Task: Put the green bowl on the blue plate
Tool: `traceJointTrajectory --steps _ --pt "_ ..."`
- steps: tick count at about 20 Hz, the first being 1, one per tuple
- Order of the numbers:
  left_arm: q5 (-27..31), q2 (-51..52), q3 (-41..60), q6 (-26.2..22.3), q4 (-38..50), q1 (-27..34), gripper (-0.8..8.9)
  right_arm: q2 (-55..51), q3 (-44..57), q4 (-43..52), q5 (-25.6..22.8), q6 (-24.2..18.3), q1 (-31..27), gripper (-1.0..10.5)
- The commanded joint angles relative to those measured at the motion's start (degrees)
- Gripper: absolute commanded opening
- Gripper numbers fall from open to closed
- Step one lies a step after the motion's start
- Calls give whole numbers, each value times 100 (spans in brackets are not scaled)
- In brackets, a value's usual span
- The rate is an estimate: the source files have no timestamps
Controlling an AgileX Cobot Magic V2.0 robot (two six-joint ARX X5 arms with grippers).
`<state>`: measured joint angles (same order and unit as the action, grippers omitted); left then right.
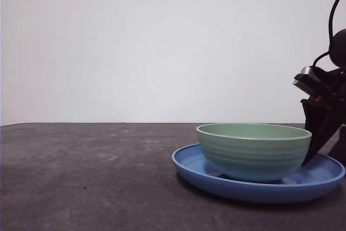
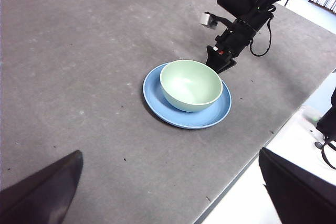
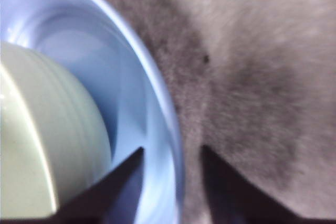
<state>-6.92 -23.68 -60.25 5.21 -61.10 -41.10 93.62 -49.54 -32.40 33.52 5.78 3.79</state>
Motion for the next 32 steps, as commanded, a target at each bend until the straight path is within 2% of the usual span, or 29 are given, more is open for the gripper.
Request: traceJointTrajectory --steps 1,8,17,25,29,32 --pt "20 -22 -39 -66 68 -33 594 181 -83 68 -35 -57 101 16" --pt "20 -22 -39 -68 68 -33 594 173 -146 59 -94 107 170 6" --pt "17 -22 -39 -68 68 -33 594 173 -1141 -809 37 138 413 6" --pt "20 -22 -39 -68 70 -31 594 234 -1554 -247 256 968 1458 6" --pt "17 -20 -39 -68 70 -33 594 632 -1554 321 256 1419 1875 6" --pt "17 -22 -39 -68 70 -33 594 1029 -1554 649 251 1543 2068 6"
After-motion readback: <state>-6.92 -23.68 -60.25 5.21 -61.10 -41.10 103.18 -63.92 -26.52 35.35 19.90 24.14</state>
